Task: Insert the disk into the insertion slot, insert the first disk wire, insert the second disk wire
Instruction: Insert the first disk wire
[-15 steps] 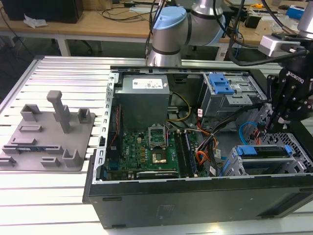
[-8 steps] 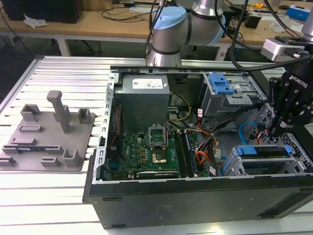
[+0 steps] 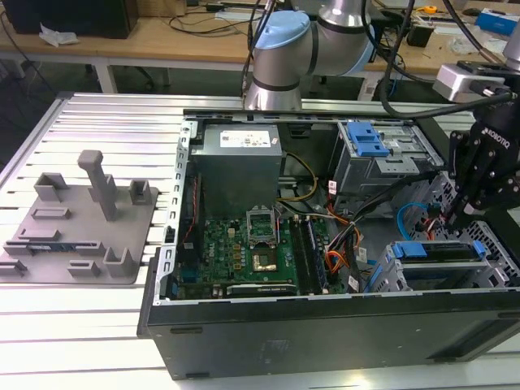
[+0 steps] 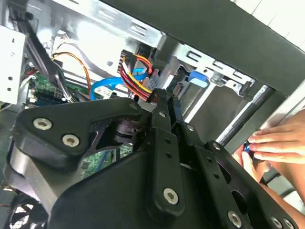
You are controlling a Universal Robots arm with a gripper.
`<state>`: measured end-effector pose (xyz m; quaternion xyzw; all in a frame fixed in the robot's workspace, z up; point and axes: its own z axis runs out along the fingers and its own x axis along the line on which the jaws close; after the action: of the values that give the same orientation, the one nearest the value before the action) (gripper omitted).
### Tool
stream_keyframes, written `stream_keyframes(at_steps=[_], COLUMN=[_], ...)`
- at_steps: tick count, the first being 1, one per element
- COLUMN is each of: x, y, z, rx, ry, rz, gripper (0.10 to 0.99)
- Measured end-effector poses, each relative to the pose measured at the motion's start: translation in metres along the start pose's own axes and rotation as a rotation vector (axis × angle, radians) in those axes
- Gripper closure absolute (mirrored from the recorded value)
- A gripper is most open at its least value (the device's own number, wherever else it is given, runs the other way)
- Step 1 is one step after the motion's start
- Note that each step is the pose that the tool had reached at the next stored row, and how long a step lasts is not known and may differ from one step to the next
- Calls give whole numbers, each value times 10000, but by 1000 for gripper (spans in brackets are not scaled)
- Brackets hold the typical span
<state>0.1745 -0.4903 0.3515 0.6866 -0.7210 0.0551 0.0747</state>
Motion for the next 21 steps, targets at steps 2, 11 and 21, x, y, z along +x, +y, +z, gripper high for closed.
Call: stream_keyframes(at_steps=[2, 11, 21], x=[22, 62, 87], y=[-1, -2, -7], z=[5, 15, 27], rx=[156, 117, -64], ry=[-19, -279, -358], rz=[17, 69, -136], gripper=[922, 922, 922])
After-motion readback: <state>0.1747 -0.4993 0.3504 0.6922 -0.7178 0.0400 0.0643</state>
